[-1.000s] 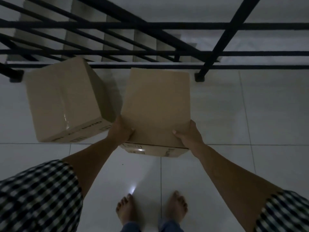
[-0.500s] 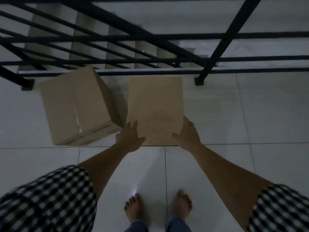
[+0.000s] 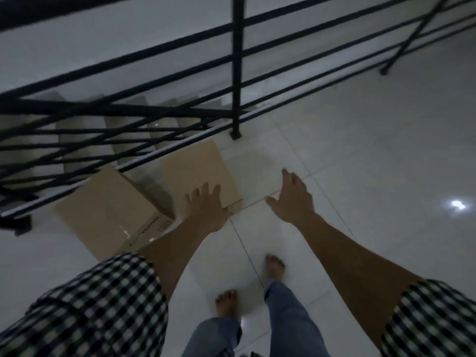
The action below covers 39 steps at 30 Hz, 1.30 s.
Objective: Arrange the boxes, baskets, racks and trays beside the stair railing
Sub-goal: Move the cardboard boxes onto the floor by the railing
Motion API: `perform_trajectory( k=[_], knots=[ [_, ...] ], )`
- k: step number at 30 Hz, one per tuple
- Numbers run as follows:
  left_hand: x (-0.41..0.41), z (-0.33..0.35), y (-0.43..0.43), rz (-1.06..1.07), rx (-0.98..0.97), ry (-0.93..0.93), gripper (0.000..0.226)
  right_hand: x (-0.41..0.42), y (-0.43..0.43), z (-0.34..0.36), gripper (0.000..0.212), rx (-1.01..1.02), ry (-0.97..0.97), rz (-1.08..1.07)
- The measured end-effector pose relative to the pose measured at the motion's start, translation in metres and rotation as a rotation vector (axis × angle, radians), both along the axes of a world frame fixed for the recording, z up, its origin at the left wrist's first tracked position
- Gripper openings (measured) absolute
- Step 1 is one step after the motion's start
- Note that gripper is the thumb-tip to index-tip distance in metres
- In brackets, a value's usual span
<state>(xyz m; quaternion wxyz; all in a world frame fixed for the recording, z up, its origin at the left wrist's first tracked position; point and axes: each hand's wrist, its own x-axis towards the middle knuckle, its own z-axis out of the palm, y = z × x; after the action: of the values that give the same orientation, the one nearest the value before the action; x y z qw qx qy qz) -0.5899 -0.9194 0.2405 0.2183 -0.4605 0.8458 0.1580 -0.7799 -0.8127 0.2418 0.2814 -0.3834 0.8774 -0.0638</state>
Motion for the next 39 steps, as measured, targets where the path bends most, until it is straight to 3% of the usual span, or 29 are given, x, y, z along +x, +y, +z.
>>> perform_trajectory(
  k=[6, 13, 26, 39],
  knots=[
    [-0.049, 0.064, 0.069, -0.252, -0.041, 0.039, 0.072, -0.002, 0.103, 0.055, 0.091, -0.054, 0.066, -0.27],
    [-0.144, 0.088, 0.192, -0.613, -0.121, 0.071, 0.072, -0.02, 0.248, 0.074, 0.089, -0.063, 0.069, -0.644],
    [-0.315, 0.099, 0.544, -1.257, -0.086, 0.171, 0.074, -0.06, 0.617, 0.068, 0.088, -0.05, 0.089, -1.325],
    [-0.371, 0.109, 0.862, -1.748, -0.074, 0.272, 0.073, -0.047, 0.882, 0.068, 0.086, -0.039, 0.089, -1.782]
  ],
)
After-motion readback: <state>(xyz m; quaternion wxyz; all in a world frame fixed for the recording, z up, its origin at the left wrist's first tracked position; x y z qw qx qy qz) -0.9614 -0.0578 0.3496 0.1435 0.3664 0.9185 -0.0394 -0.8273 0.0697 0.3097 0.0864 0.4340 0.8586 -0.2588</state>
